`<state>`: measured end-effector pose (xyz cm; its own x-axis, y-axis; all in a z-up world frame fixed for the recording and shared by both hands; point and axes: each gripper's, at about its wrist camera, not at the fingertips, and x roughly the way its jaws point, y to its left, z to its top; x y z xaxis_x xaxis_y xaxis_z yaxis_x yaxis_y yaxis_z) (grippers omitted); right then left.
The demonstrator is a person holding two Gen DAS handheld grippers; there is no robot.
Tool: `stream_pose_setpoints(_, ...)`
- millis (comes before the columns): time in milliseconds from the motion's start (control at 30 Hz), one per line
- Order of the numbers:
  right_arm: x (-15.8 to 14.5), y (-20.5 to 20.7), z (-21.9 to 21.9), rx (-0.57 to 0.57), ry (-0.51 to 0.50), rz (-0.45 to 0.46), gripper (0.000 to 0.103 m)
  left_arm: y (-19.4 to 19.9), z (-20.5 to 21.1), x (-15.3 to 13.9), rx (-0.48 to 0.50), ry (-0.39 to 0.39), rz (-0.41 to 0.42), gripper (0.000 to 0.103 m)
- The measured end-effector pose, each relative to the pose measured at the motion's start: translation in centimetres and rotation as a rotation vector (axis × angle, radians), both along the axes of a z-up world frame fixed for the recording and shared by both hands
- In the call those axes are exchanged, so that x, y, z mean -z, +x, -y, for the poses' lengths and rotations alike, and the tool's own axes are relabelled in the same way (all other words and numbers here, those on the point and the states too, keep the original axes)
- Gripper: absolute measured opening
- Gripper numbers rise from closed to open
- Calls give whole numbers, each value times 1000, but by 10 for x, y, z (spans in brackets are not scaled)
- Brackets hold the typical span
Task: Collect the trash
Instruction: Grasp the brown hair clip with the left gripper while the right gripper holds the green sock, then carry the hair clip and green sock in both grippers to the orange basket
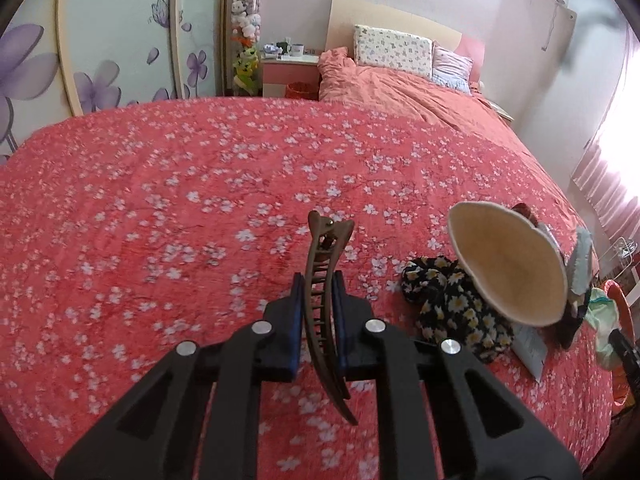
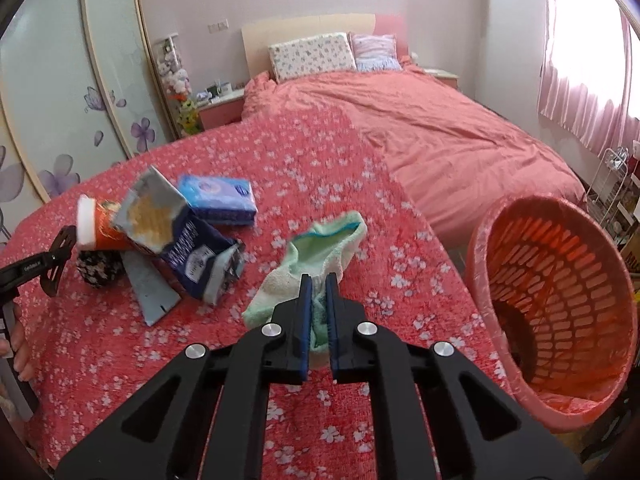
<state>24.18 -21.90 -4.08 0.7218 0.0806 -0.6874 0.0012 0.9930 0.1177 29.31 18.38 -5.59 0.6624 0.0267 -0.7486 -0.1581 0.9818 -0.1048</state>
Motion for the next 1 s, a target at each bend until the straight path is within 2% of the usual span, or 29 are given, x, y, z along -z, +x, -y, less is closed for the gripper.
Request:
stream_pose_setpoints(233,-26,-16,-1,0,-16,87,7,-24,6,-28,12,6,38,14)
stream_pose_setpoints(533,-56,-42,9,16,-25,205,7,-54,46,-71,90,5,102,14)
stream_pose_setpoints(767,-71,-64,27,64,-25,274,7,-73,98,-98,196,-8,143,14)
stream_pose_setpoints(1000,-76,-80,55,143,-20,317,7,-82,158,-111,315,-26,169,14)
